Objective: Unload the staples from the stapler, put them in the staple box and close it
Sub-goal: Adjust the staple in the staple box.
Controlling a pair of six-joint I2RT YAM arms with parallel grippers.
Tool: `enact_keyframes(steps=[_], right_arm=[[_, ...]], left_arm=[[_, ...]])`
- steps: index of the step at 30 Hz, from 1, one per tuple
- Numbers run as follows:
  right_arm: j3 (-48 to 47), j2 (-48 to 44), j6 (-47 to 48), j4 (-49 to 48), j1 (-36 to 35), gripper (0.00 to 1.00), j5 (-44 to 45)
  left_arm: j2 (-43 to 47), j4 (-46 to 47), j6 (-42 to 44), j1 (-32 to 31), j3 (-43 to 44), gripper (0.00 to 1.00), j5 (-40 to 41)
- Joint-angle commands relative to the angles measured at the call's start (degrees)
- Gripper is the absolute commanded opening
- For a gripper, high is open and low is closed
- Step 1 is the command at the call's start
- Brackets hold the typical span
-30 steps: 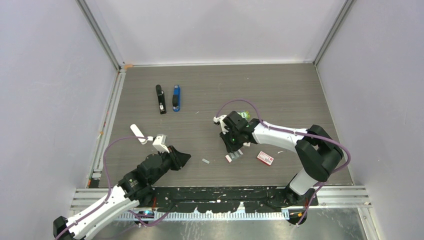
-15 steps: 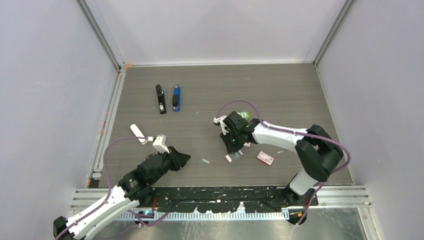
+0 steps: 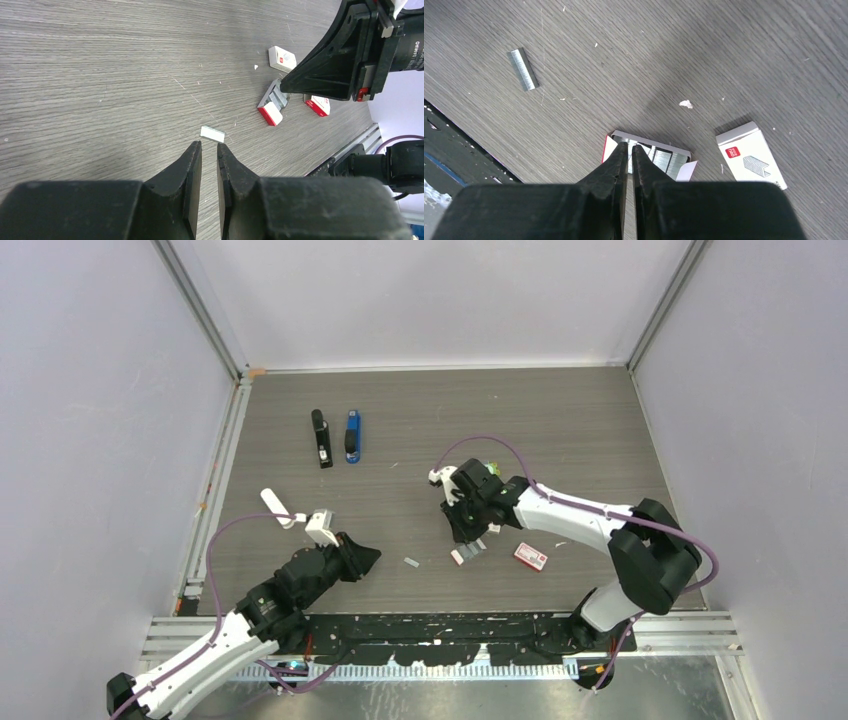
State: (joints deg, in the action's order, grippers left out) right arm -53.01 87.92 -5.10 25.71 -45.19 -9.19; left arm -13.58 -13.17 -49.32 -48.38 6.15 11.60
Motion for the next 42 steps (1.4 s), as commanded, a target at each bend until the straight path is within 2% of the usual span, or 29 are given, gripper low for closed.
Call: enact_keyframes(steps=[1,6,14,23,32,42], right_arm=[[-0.4,-2.0,2.6,-0.5,0.7,0.14,-1.3],[-1.4,-2.6,7.2,2.1,0.8,0.14,-2.7],[-3.5,-2.2,17.5,8.9,0.9,0.12,-2.0],[-4.4,1.3,16.8,9.6,0.7,0.1,-4.2],[-5.7,4.7,15.5,9.2,-2.4,0.1,-3.6],[-5.8,4.8,16.1,9.4,-4.1,0.09,-5.5]], left_arm=[[-0.2,2.8,0.2,-0.2,-0.5,0.2,-0.2],[-3.1,9.2,-0.2,-0.2,-2.0,0.21,-3.8],[-6.1,12.0,0.7,-0.2,-1.6,0.24,-5.2],[-3.2,10.1,0.8,-0.2,-1.6,0.28,-5.4],[-0.3,7.1,1.3,-0.2,-1.1,0.32,-4.8],[1.5,5.0,1.5,-0.2,-0.8,0.33,-4.5]])
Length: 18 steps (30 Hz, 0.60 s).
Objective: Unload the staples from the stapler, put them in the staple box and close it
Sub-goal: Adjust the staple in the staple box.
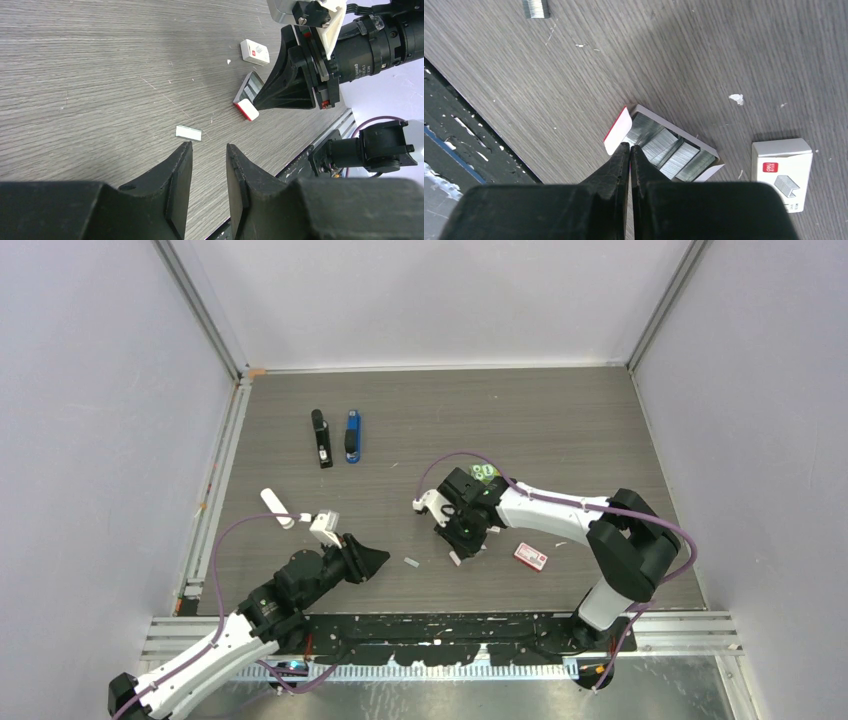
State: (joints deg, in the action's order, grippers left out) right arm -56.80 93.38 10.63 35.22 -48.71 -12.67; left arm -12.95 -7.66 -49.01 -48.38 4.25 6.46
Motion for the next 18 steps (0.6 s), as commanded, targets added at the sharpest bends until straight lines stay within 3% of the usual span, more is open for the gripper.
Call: enact_keyframes(steps=[1,18], right_arm=[[-2.0,-0.8,0.4,-0.1,-0.7,0.09,-2.3],[-1.9,0.5,1.4,-1.6,-5.4,0.12,3.1]], left_arm=[[1.0,-0.8,1.2,-0.2,1.1,0.33,0.7],[2.4,-1.1,0.9,-0.2,0.4,0.33,0.7]])
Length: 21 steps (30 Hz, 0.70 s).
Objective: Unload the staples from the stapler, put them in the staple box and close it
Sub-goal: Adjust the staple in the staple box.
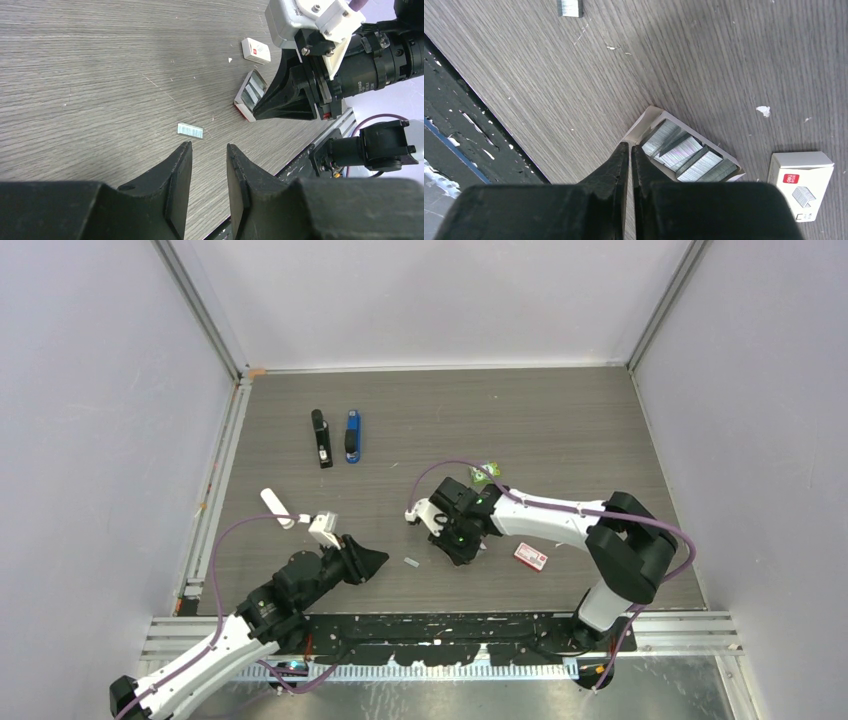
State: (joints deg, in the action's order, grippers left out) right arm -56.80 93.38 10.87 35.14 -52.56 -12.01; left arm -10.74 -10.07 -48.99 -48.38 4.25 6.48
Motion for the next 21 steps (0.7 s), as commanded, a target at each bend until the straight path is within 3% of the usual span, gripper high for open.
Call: enact_keyframes(steps=[1,12,21], right_arm=[[-2.0,0.7,1.2,-1.5,-1.9,0.12,2.9],[-3.0,-2.9,2.8,-0.3,-0.7,0.2,4.0],[-3.1,-9.0,5.1,2.7,5.7,0.22,-5.8]], left_arm=[[-0.1,1.6,0.8,-0.2,0.4,0.33,0.6],[-6.1,6.5,-2.8,-0.2,0.0,0.37,-0.9],[-9.5,9.8,-6.2,-0.3,-0.2,0.38,-1.3]])
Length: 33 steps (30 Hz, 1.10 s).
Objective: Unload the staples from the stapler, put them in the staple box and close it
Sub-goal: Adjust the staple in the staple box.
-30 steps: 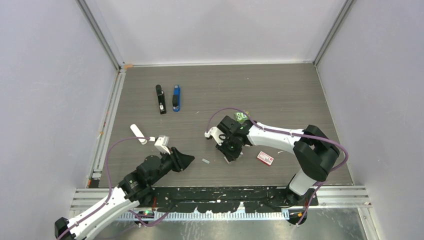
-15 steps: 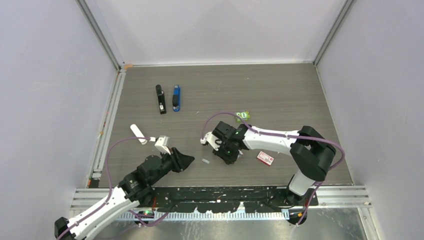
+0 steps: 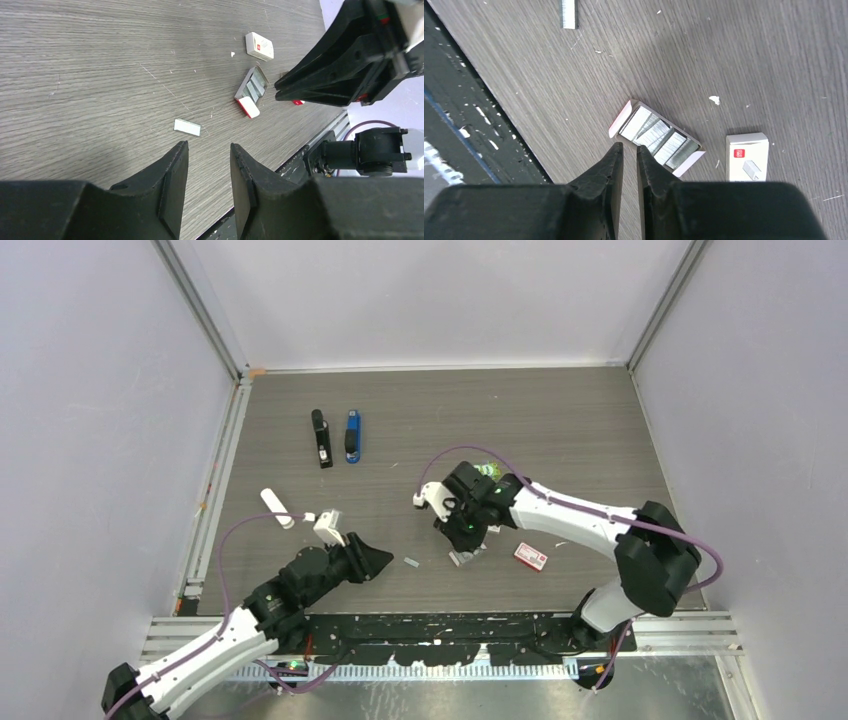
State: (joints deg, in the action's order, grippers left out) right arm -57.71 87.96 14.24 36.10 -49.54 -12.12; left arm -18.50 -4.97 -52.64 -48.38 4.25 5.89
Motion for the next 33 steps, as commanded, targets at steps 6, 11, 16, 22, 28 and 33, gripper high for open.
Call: enact_keyframes(steps=[6,11,16,22,28,33], right_arm=[[-1.9,-6.3,1.8,2.6,7.8,0.25,-9.8],[-1.1,-8.3,1.6,2.6,10.1,0.25,-10.6],[-1.0,-8.6,1.6,2.7,10.9,0.26,-11.0],[-0.8,-9.5,1.7,2.8,11.9,0.26,-11.2],[-0.6,-11.3,1.8,2.8,13.1,0.26,-11.3],[0.2,-11.2,1.8,2.8,14.1,0.26,-11.5]], left_arm=[[-7.2,3.6,-8.2,-2.2,0.8,0.38,3.4],[-16.3,-5.4,-15.7,-8.2,7.8,0.51,14.4],[-31.4,-15.5,-26.7,-16.4,19.2,0.59,25.5],[-52.6,-43.5,-43.7,-18.1,40.3,0.83,27.9],[-60.0,-33.9,-46.5,-18.3,41.6,0.79,24.8],[-63.4,-36.5,-47.8,-18.2,44.3,0.77,25.7]])
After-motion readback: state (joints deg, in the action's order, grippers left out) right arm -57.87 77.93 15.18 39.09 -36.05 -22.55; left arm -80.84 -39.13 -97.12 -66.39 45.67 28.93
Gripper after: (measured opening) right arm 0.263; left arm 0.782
